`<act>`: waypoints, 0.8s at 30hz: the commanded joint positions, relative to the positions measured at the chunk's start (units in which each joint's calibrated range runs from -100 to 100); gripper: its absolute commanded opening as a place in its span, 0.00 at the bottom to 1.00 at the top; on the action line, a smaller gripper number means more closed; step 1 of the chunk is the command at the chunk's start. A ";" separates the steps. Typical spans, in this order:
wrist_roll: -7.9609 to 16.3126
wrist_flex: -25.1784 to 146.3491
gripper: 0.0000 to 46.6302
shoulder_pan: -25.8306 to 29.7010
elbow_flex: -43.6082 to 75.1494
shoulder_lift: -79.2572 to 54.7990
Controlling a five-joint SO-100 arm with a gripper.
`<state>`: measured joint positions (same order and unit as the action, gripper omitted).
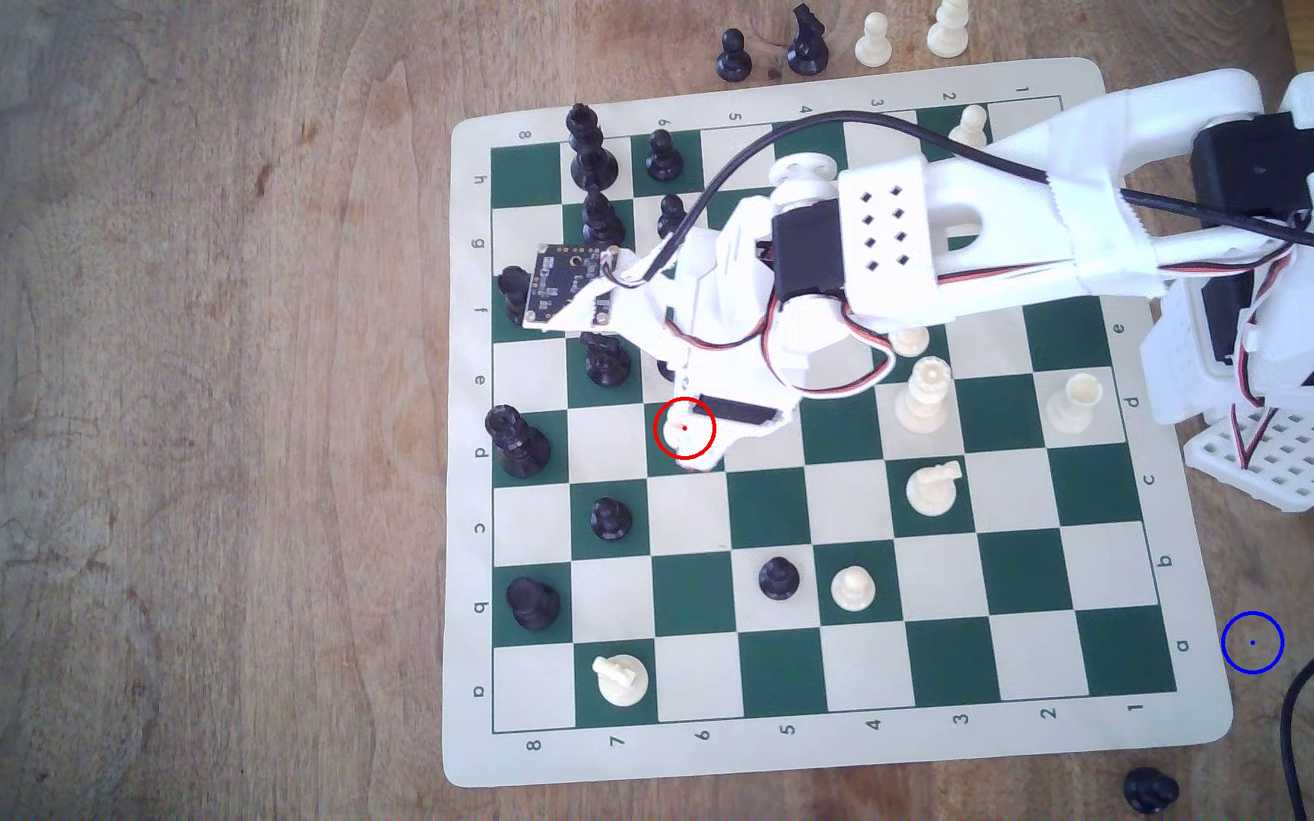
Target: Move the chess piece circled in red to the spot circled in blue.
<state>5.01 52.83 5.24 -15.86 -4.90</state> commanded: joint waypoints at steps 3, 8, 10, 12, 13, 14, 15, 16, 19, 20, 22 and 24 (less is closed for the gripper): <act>0.15 -1.15 0.38 1.14 6.98 -0.36; 0.15 -1.56 0.38 1.45 7.43 -2.31; 0.20 -1.56 0.38 1.37 7.97 -2.91; 0.15 -1.56 0.37 1.30 8.79 -3.67; 0.10 -1.56 0.37 1.30 8.88 -3.76; 0.00 -1.56 0.36 1.30 8.97 -3.84; 0.00 -1.56 0.36 1.30 9.06 -3.93; -0.05 -1.56 0.36 1.22 9.33 -4.18; -0.10 -1.56 0.34 0.98 9.42 -4.44; -0.10 -1.56 0.33 0.98 9.42 -4.44; -0.10 -1.56 0.32 0.75 9.42 -4.44; -0.15 -1.56 0.28 0.67 9.42 -4.44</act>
<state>5.01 51.87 6.56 -11.07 -10.35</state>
